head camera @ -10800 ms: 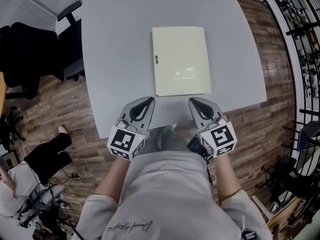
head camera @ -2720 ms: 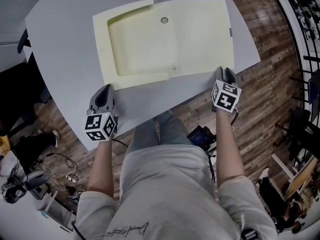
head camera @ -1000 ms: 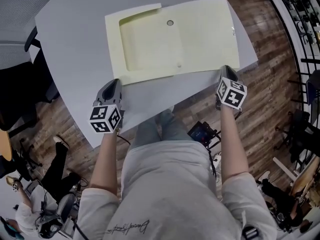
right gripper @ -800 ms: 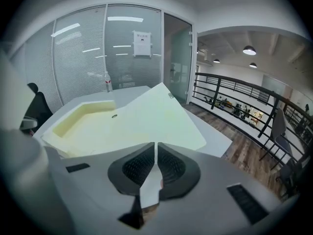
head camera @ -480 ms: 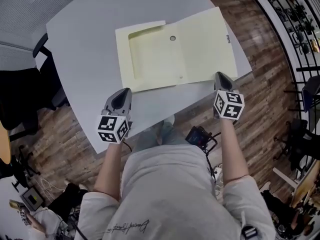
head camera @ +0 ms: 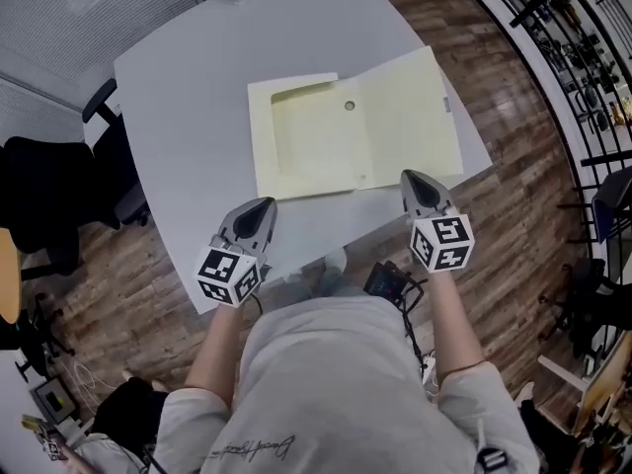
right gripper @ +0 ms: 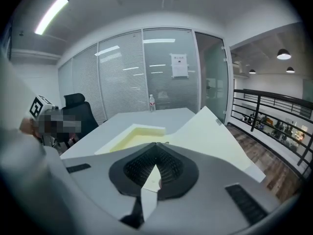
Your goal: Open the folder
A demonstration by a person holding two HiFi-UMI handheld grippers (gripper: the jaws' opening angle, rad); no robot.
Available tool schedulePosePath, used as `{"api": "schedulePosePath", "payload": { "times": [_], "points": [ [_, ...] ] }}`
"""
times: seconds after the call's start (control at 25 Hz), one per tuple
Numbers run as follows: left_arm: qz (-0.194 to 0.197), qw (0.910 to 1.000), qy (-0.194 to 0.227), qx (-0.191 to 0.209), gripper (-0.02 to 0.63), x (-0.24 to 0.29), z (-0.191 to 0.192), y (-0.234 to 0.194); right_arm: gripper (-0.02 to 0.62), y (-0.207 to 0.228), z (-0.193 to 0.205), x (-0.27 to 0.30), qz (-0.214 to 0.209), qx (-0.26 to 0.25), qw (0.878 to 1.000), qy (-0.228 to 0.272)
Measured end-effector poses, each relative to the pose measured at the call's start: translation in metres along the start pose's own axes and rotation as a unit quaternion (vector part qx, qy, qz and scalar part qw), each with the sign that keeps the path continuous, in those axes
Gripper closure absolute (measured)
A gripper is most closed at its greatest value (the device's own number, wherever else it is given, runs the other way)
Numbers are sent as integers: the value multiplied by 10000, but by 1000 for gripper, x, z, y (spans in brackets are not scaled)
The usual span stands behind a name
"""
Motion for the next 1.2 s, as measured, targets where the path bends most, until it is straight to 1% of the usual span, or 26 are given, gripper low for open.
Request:
{"api": "schedulePosePath", "payload": {
  "times": [0.12, 0.44, 0.6, 0.68, 0.8, 1.0, 1.2],
  "points": [
    [61, 9999, 29, 154, 597, -9, -6, 9, 572, -27, -12, -5, -278, -107, 9995, 44],
    [131, 9995, 175, 239, 597, -24, -17, 21, 572, -91, -32, -23, -985, -348, 9943, 209],
    [63, 9995, 222, 210, 597, -24, -19, 22, 572, -108, -33, -20, -1136, -440, 9923, 208],
    [101, 9994, 263, 199, 597, -24, -22, 25, 572, -116, -33, -18, -1239, -452, 9911, 182],
    [116, 9990, 293, 307, 597, -23, -24, 30, 572, -125, -33, -17, -1338, -459, 9898, 171],
    [145, 9988, 253, 401, 597, -27, -24, 29, 572, -137, -37, -14, -1437, -432, 9885, 210],
    [117, 9987, 284, 415, 597, -27, -26, 28, 572, -142, -40, -12, -1505, -414, 9874, 258]
  ]
}}
Point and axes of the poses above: the fingertips, and each gripper's own axes: x forward along the fingers, y to its right, z out of its underside, the point moved 2 cm from there along -x, backward along the fingers, and after that the axes turned 7 degrees about -y, right-handed, at the moved point
